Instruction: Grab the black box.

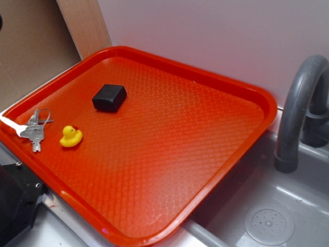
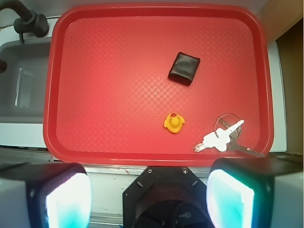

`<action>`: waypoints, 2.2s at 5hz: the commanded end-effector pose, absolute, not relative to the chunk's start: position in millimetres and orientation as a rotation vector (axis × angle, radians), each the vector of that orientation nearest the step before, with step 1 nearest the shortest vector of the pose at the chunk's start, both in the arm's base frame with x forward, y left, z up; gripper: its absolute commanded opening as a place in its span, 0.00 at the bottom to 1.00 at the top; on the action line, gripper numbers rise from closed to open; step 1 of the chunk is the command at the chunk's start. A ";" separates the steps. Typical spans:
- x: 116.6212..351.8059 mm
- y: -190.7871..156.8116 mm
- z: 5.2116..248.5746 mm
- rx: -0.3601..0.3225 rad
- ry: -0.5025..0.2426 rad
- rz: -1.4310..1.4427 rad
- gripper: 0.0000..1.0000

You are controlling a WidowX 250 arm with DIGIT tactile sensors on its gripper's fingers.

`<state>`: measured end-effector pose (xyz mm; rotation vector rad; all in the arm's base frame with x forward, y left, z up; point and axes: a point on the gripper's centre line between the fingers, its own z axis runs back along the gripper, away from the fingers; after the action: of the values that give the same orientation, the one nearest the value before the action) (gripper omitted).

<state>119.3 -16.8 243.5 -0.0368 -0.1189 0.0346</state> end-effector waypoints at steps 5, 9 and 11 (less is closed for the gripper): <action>287.1 49.8 72.0 -0.123 -0.128 0.562 1.00; 230.4 59.9 122.3 -0.101 -0.156 0.449 1.00; 202.4 53.8 147.1 -0.052 -0.178 0.538 1.00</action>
<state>201.8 52.9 138.7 -0.0526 -0.1335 0.5607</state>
